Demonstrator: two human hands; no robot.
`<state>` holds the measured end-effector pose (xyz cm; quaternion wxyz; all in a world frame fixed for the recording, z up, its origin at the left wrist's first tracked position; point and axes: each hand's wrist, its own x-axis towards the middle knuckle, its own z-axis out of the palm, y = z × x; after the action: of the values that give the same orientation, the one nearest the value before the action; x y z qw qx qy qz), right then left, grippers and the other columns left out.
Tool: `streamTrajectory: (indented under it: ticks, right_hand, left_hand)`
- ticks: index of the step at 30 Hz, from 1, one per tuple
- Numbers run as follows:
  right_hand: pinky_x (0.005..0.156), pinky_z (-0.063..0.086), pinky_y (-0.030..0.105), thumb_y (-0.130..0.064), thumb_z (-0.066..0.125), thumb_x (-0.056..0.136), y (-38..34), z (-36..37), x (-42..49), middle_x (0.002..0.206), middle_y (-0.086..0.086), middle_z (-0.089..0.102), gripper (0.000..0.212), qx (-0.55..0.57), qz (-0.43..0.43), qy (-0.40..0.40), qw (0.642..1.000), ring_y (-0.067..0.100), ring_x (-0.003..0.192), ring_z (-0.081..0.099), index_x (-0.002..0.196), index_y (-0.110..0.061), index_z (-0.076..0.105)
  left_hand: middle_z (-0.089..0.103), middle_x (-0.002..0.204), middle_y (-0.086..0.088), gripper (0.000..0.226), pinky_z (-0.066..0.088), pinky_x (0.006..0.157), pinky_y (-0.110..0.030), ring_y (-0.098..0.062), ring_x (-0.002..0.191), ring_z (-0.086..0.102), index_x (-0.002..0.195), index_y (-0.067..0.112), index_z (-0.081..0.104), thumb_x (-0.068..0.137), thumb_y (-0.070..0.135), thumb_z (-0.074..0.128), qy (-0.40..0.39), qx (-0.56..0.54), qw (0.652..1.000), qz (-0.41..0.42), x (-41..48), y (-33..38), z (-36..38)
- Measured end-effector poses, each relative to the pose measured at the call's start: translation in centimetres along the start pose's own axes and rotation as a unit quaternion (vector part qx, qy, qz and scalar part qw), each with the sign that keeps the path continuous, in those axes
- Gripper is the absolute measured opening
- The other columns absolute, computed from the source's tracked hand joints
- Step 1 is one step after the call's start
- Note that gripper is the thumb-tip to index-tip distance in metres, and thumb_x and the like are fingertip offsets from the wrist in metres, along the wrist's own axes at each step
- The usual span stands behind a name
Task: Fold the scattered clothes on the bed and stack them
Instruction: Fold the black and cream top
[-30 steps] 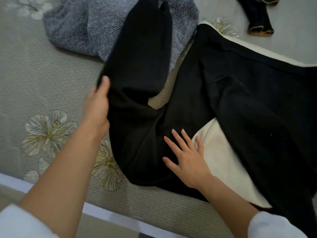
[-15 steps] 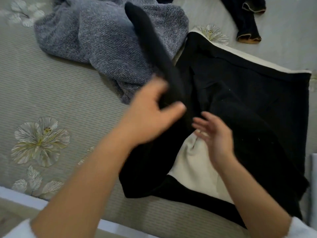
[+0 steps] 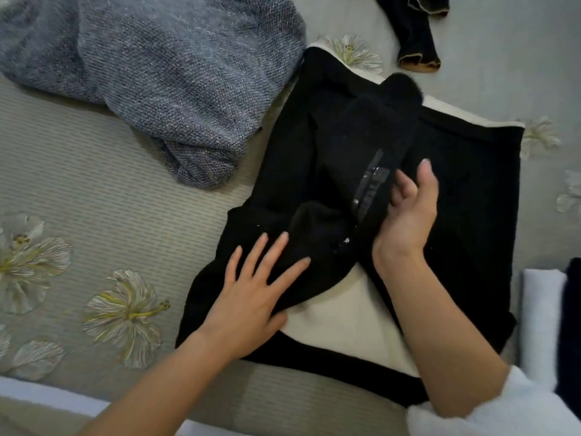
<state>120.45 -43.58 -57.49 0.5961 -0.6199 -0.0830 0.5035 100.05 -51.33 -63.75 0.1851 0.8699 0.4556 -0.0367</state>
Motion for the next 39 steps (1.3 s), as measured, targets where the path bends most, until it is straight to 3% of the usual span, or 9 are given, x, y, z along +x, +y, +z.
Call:
streamTrajectory:
  ticks: [5,12,15,19,25,28,31,35,39]
  right_hand:
    - [0.085,0.057,0.048,-0.011,0.076,0.069,-1.6,3.2,3.5,0.103,0.016,0.072,0.037,-0.081,0.067,0.024,0.994,0.031,0.092,0.070,0.104,-0.002,0.068]
    - [0.083,0.056,0.049,0.000,0.066,0.060,-7.8,-2.7,6.2,0.094,0.013,0.073,0.034,-0.025,-0.150,0.036,0.988,0.034,0.095,0.069,0.092,-0.010,0.070]
    - [0.080,0.058,0.042,-0.006,0.071,0.050,-6.2,-9.9,8.0,0.112,0.014,0.069,0.072,-0.027,-0.035,0.114,0.992,0.032,0.101,0.068,0.121,-0.007,0.062]
    - [0.061,0.059,0.031,-0.004,0.060,0.084,-4.9,-13.7,8.7,0.109,0.009,0.067,0.034,-0.109,0.140,0.168,0.970,0.023,0.091,0.070,0.117,-0.008,0.057]
    - [0.083,0.056,0.037,0.005,0.054,0.080,-7.1,-13.0,9.4,0.096,0.004,0.065,0.027,-0.140,-0.102,0.217,0.961,0.020,0.091,0.064,0.086,-0.022,0.055]
    - [0.091,0.053,0.038,-0.013,0.061,0.086,-6.7,-14.1,9.8,0.104,-0.001,0.060,0.026,-0.238,-0.075,0.229,0.941,0.021,0.103,0.061,0.111,-0.017,0.055]
    - [0.111,0.035,0.042,-0.034,0.066,0.083,-5.1,-15.0,8.7,0.146,0.008,0.041,0.082,-0.394,-0.007,0.216,0.894,0.027,0.133,0.041,0.150,-0.013,0.024]
    - [0.117,0.007,0.040,-0.035,0.054,0.095,-2.5,-13.9,4.0,0.161,0.003,0.008,0.072,-0.616,-0.212,0.061,0.757,0.020,0.148,0.005,0.153,-0.026,0.014]
    - [0.117,-0.007,0.046,-0.056,0.036,0.096,1.1,-13.6,3.5,0.160,-0.002,-0.016,0.069,-0.749,-0.117,-0.101,0.644,0.020,0.146,-0.019,0.151,-0.041,-0.002]
  left_hand:
    - [0.022,0.154,-0.013,0.104,0.031,0.105,-0.055,-0.029,0.136,0.028,0.150,0.037,0.021,0.064,0.027,0.079,0.000,-0.025,0.997,-0.075,-0.7,-0.1,-0.6]
    - [-0.018,0.159,-0.007,0.076,0.002,0.114,-0.055,-0.027,0.146,-0.016,0.149,0.044,-0.007,0.087,0.037,0.038,0.011,-0.097,0.993,-0.073,0.5,3.4,-2.0]
    - [-0.034,0.153,-0.001,0.064,-0.006,0.117,-0.051,-0.023,0.140,-0.032,0.145,0.049,-0.015,0.092,0.050,0.020,-0.106,-0.103,0.989,-0.003,0.8,4.5,-1.6]
    - [-0.029,0.154,0.008,0.057,-0.011,0.118,-0.041,-0.011,0.138,-0.035,0.145,0.051,-0.008,0.092,0.060,0.011,-0.143,-0.126,0.982,0.001,1.2,4.1,-1.3]
    - [-0.029,0.154,0.012,0.062,-0.014,0.113,-0.037,-0.010,0.139,-0.034,0.145,0.050,-0.009,0.086,0.064,0.006,-0.025,-0.106,0.986,-0.123,2.1,1.4,-1.5]
    - [-0.041,0.149,0.010,0.066,-0.017,0.113,-0.039,-0.013,0.136,-0.039,0.145,0.049,-0.012,0.084,0.066,0.005,-0.053,-0.077,0.990,-0.110,1.7,2.2,-1.2]
    - [-0.036,0.152,0.006,0.068,-0.018,0.114,-0.041,-0.014,0.139,-0.034,0.148,0.042,-0.006,0.087,0.066,0.011,-0.035,-0.083,0.991,-0.100,1.2,3.1,-0.9]
    - [-0.012,0.160,0.002,0.063,-0.016,0.116,-0.037,-0.018,0.146,-0.017,0.150,0.040,0.010,0.092,0.061,0.023,-0.002,-0.093,0.995,-0.042,0.8,3.7,-0.4]
    - [-0.023,0.157,0.003,0.065,-0.009,0.117,-0.045,-0.019,0.142,-0.028,0.148,0.045,-0.008,0.088,0.067,0.008,-0.048,-0.019,0.995,-0.086,2.4,3.2,1.8]
